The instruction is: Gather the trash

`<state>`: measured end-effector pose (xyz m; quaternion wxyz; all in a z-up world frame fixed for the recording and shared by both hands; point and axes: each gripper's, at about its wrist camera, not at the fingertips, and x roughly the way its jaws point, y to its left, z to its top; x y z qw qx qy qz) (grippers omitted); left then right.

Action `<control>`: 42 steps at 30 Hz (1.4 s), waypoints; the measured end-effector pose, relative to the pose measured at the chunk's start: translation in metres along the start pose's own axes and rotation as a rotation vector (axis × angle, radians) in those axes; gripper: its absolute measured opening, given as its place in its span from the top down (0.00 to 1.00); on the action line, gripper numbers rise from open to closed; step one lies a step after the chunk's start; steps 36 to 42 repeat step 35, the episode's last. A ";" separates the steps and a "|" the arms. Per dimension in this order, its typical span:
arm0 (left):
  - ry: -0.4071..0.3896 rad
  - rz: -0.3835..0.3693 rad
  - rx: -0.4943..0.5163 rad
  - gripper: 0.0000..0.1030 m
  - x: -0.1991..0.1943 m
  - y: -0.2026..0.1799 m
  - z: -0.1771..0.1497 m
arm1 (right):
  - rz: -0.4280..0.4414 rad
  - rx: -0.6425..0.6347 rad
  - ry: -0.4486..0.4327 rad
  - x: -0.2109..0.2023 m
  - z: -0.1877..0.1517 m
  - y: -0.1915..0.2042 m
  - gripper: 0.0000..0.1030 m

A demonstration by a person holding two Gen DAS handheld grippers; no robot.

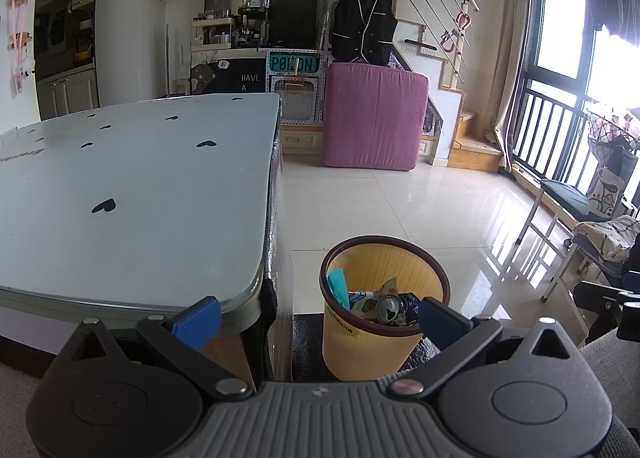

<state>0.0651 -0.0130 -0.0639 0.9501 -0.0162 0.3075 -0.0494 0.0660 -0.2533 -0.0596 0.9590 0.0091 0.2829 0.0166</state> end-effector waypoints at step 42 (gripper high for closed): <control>-0.002 -0.004 0.004 0.00 -0.005 -0.002 -0.002 | 0.000 -0.002 0.000 0.001 0.000 0.000 0.00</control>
